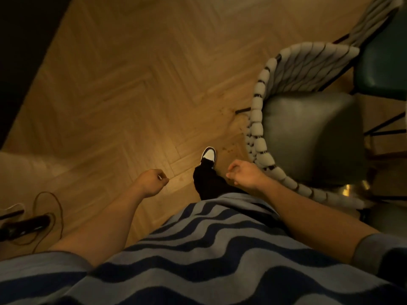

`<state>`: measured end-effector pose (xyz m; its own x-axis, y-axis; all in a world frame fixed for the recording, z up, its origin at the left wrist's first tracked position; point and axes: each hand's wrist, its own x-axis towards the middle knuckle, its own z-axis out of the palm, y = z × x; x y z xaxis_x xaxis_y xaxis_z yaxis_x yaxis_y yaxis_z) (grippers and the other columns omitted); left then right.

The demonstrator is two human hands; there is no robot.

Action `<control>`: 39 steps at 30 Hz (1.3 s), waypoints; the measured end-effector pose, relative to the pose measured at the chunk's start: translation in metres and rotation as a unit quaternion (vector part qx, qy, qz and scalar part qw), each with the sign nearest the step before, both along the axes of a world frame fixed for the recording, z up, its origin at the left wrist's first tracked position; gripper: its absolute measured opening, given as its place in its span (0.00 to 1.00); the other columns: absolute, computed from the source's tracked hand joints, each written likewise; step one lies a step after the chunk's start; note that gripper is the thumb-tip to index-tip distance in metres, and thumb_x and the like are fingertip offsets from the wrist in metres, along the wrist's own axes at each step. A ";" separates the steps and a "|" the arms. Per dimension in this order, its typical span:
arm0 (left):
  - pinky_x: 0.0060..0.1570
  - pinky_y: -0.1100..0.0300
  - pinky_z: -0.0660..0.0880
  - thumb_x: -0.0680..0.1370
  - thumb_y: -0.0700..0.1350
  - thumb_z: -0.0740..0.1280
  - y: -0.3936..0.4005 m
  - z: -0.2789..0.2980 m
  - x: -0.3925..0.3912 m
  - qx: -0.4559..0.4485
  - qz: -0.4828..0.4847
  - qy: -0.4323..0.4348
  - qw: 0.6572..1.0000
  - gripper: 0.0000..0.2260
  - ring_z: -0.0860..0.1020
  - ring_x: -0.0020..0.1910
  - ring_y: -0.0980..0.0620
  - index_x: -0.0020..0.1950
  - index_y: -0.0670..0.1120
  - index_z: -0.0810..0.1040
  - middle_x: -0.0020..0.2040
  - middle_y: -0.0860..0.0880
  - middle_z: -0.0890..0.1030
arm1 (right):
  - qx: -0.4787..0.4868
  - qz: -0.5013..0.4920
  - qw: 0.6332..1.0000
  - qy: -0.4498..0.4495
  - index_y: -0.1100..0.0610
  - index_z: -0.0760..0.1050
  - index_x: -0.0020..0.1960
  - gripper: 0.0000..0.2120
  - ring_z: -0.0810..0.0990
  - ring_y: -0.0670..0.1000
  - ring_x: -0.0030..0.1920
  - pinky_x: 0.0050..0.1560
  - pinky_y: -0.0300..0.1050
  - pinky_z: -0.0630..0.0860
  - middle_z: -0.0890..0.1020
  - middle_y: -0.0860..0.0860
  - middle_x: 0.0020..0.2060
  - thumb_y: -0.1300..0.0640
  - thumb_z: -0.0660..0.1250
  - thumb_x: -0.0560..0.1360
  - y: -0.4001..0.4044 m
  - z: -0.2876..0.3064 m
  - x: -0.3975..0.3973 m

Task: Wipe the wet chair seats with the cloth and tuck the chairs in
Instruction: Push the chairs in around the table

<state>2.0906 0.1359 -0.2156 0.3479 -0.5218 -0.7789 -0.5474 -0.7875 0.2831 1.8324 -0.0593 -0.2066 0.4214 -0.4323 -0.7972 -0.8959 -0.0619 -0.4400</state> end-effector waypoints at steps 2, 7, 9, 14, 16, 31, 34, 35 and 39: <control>0.52 0.53 0.77 0.80 0.55 0.64 -0.034 -0.002 0.028 0.000 -0.005 -0.002 1.000 0.15 0.78 0.50 0.48 0.58 0.45 0.79 0.54 0.45 0.80 | 0.005 -0.024 1.000 -0.009 0.45 0.73 0.50 0.06 0.83 0.53 0.49 0.58 0.54 0.79 0.84 0.51 0.46 0.50 0.70 0.79 -0.032 -0.006 0.025; 0.54 0.55 0.75 0.80 0.56 0.63 -0.127 0.007 0.092 0.009 -0.029 -0.007 1.000 0.18 0.76 0.57 0.46 0.61 0.45 0.78 0.63 0.43 0.76 | 0.005 -0.037 0.999 0.002 0.48 0.72 0.60 0.14 0.83 0.56 0.54 0.59 0.54 0.80 0.84 0.54 0.56 0.47 0.71 0.78 -0.117 -0.008 0.077; 0.53 0.56 0.74 0.80 0.54 0.63 -0.168 0.013 0.118 0.005 -0.055 -0.012 0.998 0.17 0.76 0.56 0.46 0.62 0.44 0.77 0.62 0.42 0.76 | 0.007 -0.066 0.998 -0.003 0.47 0.71 0.61 0.14 0.83 0.55 0.53 0.59 0.56 0.81 0.82 0.53 0.56 0.48 0.70 0.79 -0.152 0.000 0.092; 0.49 0.55 0.74 0.81 0.51 0.63 -0.275 0.032 0.178 -0.012 -0.101 -0.030 0.994 0.14 0.77 0.49 0.47 0.59 0.42 0.77 0.54 0.43 0.80 | 0.011 -0.134 0.991 -0.007 0.50 0.70 0.68 0.18 0.82 0.56 0.54 0.58 0.59 0.82 0.81 0.54 0.58 0.49 0.69 0.80 -0.234 0.015 0.128; 0.48 0.56 0.73 0.81 0.50 0.63 -0.317 0.033 0.203 -0.010 -0.125 -0.029 0.992 0.12 0.76 0.47 0.49 0.58 0.43 0.77 0.53 0.44 0.80 | 0.013 -0.160 0.987 -0.009 0.51 0.70 0.68 0.19 0.82 0.56 0.56 0.59 0.59 0.81 0.80 0.55 0.60 0.50 0.69 0.80 -0.266 0.016 0.143; 0.44 0.58 0.72 0.80 0.49 0.65 -0.665 0.015 0.342 0.018 -0.368 -0.017 0.930 0.13 0.76 0.46 0.47 0.57 0.41 0.77 0.53 0.42 0.80 | -0.016 -0.334 0.942 0.026 0.54 0.76 0.65 0.15 0.81 0.55 0.56 0.59 0.53 0.80 0.81 0.54 0.58 0.50 0.67 0.81 -0.440 0.023 0.219; 0.44 0.58 0.71 0.81 0.50 0.64 -0.740 0.014 0.335 0.023 -0.436 -0.022 0.899 0.13 0.76 0.47 0.47 0.57 0.42 0.77 0.53 0.42 0.80 | -0.021 -0.396 0.918 0.025 0.55 0.76 0.64 0.14 0.82 0.54 0.54 0.58 0.53 0.80 0.82 0.54 0.56 0.50 0.68 0.81 -0.457 0.021 0.218; 0.46 0.57 0.73 0.80 0.50 0.64 -0.764 0.013 0.327 0.023 -0.453 -0.021 0.891 0.13 0.77 0.48 0.46 0.57 0.42 0.77 0.54 0.42 0.80 | -0.019 -0.416 0.909 0.026 0.55 0.76 0.63 0.14 0.82 0.55 0.54 0.58 0.54 0.80 0.82 0.54 0.56 0.51 0.69 0.80 -0.463 0.020 0.215; 0.46 0.58 0.72 0.81 0.50 0.64 -0.854 0.008 0.274 0.015 -0.527 -0.009 0.850 0.13 0.76 0.48 0.48 0.58 0.42 0.77 0.54 0.43 0.80 | -0.020 -0.489 0.872 0.035 0.56 0.77 0.60 0.11 0.82 0.53 0.49 0.53 0.52 0.81 0.82 0.55 0.55 0.53 0.70 0.80 -0.493 0.008 0.199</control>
<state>2.3645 -0.7183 -0.2075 -0.2880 -0.5308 -0.7971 -0.9573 0.1364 0.2550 2.0318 -0.5522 -0.1987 -0.2119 -0.5857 -0.7823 -0.5538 0.7316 -0.3977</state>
